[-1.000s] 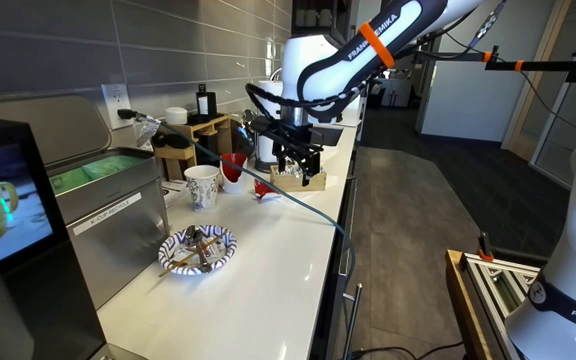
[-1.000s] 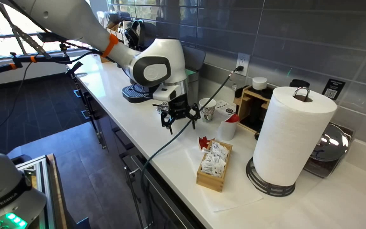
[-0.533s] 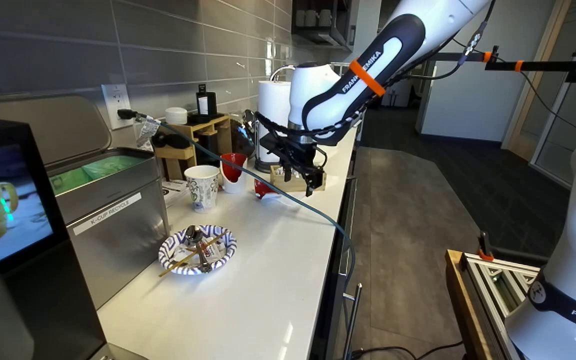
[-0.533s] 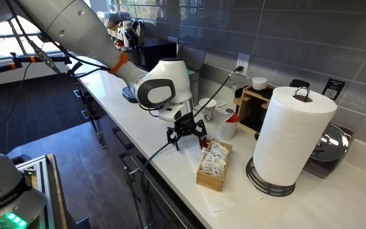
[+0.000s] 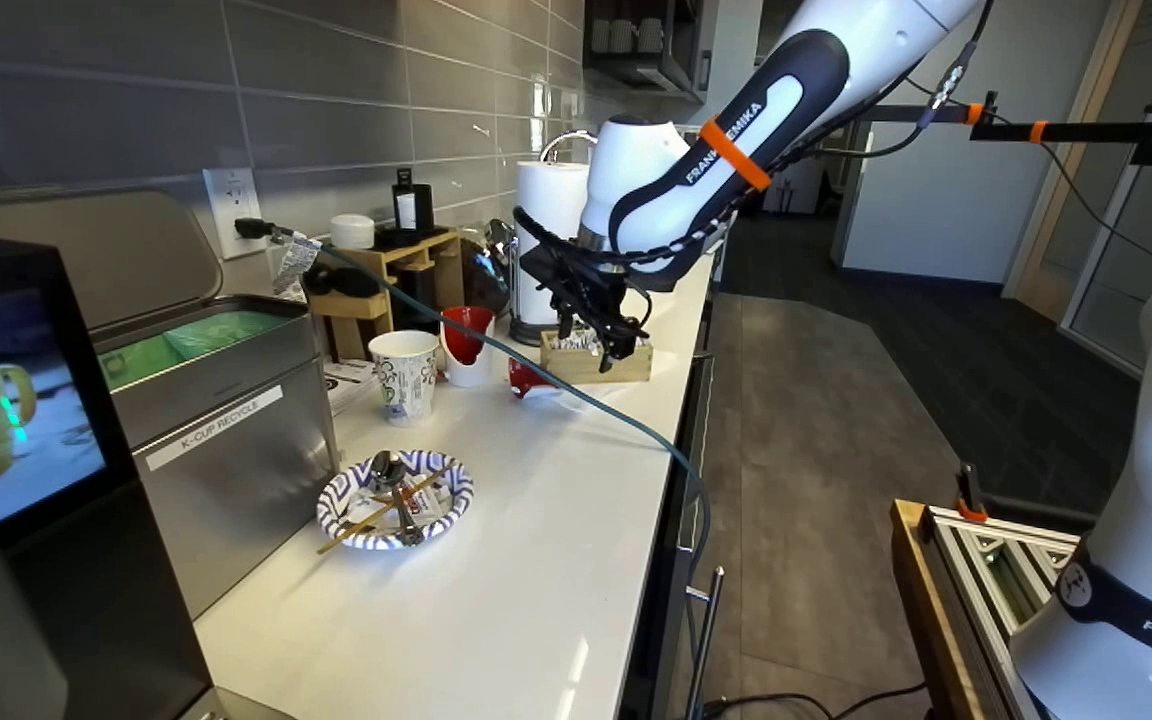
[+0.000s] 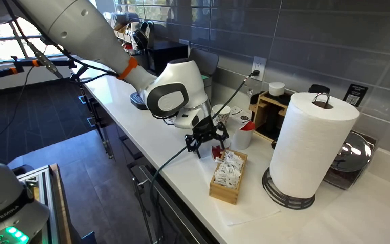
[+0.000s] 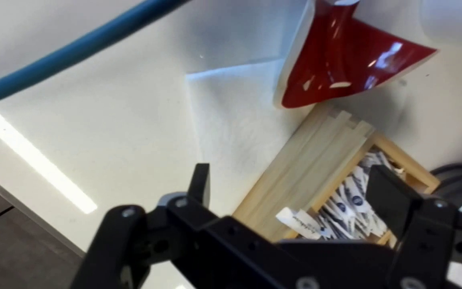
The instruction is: Put the broken pieces in the broken mug.
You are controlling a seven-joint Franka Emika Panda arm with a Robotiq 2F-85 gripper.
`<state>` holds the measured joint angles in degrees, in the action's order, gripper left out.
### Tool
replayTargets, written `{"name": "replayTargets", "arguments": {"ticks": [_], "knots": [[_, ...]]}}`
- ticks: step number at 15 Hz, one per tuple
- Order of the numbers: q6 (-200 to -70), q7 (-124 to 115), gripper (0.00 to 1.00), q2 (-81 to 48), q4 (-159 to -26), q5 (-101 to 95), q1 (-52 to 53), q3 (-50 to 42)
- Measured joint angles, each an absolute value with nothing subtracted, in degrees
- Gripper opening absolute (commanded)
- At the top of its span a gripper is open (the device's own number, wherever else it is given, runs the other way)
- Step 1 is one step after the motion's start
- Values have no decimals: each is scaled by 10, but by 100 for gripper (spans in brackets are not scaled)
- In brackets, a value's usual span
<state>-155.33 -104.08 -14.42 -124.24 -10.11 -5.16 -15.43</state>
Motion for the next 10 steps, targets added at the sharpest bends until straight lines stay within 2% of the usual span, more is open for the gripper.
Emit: {"name": "replayTargets", "arguments": {"ticks": [10], "knots": [[-1560, -1020, 100, -134, -1240, -100, -43, -151]]}}
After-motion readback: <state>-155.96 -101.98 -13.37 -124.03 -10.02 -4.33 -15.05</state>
